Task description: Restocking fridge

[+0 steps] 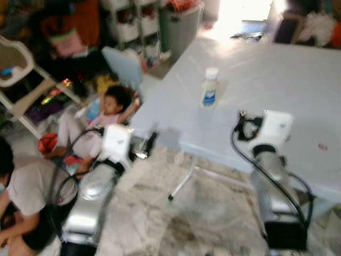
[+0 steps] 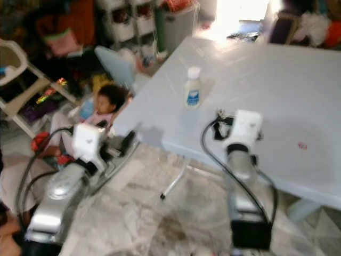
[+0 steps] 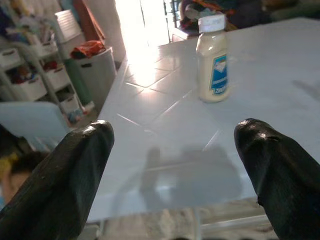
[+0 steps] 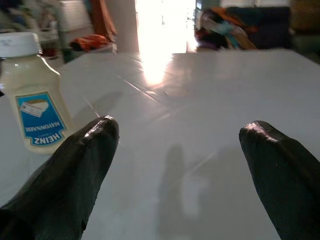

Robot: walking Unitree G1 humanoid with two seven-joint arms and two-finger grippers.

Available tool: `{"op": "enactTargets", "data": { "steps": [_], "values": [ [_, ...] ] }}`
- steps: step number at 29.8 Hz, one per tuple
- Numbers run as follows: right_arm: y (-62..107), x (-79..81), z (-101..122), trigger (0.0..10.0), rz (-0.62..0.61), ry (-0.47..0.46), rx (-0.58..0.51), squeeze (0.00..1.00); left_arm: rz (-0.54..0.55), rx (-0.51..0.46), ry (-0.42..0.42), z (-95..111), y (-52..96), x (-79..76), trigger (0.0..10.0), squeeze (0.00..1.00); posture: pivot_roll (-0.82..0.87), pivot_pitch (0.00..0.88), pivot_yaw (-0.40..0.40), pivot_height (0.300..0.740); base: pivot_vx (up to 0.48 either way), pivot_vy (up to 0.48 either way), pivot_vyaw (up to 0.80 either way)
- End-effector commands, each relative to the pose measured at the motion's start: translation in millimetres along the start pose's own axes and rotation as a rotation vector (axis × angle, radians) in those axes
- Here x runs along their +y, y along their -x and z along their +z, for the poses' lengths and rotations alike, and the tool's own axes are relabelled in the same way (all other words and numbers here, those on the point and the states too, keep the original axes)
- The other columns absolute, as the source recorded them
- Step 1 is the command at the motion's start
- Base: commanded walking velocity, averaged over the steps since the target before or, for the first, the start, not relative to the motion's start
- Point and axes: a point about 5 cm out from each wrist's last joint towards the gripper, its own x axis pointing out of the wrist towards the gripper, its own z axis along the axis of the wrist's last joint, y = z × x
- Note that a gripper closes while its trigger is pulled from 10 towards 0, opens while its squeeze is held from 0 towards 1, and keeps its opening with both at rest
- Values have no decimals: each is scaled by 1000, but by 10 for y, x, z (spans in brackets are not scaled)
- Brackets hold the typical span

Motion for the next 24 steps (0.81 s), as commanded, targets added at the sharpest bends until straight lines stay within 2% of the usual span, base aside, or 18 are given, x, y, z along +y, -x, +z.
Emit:
{"op": "enactTargets", "data": {
  "steps": [1, 6, 24],
  "values": [
    [-3, 88, 81, 10000, 29, -1, -24, 0, 128, 8, -39, -13, 29, 120, 10000, 0, -20, 0, 34, 740, 0, 0, -400],
    [-2, 96, 95, 10000, 40, 1, -26, 0, 141, 0, 44, -10, 56, 147, 10000, 0, -21, 0, 25, 740, 0, 0, 0],
    [14, 126, 117, 10000, 78, 14, -23, 0, 145, -26, 92, 29, 16, 128, 10000, 0, -37, 0, 21, 740, 471, 0, 0]
  ]
}}
